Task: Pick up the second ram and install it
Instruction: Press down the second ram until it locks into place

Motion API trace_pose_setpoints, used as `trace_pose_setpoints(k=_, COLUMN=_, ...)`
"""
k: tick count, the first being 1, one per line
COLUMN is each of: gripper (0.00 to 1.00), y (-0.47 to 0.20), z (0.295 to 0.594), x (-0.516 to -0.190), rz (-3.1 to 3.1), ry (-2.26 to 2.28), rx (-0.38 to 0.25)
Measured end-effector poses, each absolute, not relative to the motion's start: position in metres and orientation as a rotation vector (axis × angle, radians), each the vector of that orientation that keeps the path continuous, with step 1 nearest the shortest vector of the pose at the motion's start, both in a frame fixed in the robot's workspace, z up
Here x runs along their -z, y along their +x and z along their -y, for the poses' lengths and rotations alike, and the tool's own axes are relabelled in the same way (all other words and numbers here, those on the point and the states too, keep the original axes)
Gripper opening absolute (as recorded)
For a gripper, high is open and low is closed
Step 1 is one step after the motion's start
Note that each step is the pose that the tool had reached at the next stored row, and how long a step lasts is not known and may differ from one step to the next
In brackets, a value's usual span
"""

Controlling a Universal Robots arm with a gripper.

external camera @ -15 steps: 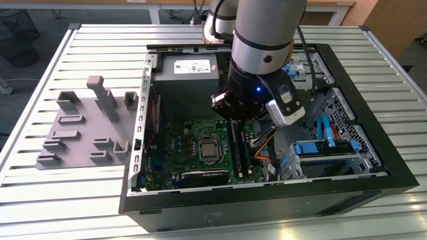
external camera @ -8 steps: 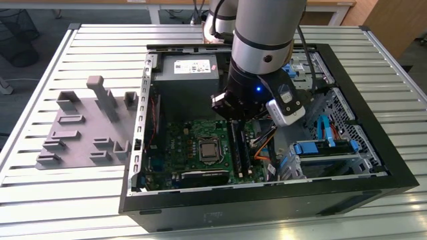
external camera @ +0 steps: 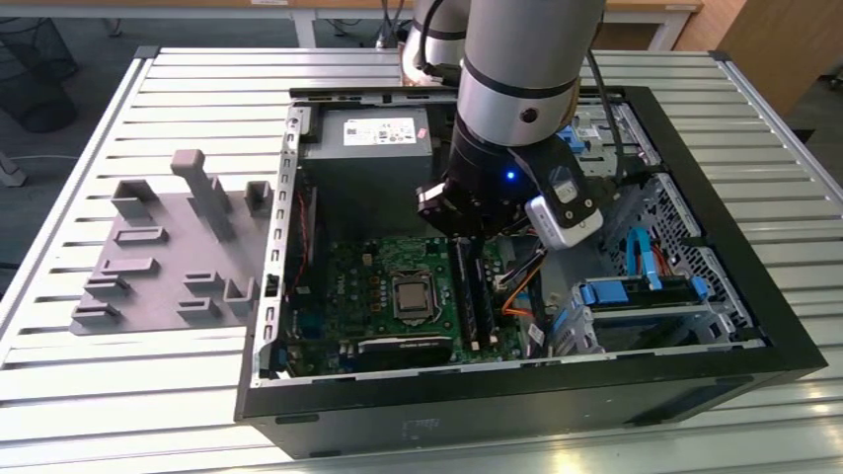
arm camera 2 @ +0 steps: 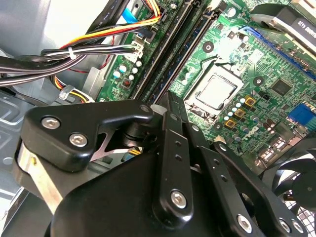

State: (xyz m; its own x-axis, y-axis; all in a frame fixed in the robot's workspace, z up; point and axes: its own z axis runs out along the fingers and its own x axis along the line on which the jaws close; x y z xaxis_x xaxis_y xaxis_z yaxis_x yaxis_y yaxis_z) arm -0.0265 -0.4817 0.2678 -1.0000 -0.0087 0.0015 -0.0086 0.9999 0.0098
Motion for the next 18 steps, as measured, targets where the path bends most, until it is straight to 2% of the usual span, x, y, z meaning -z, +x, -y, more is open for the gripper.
trace_pose_setpoints(k=10, gripper=0.11, y=-0.026, z=0.482, x=-0.273, rz=3.140, ry=0.013, rx=0.016)
trace_pose_setpoints(k=18, gripper=0.11, y=-0.026, z=0.482, x=-0.263, rz=3.140, ry=0.015, rx=0.015)
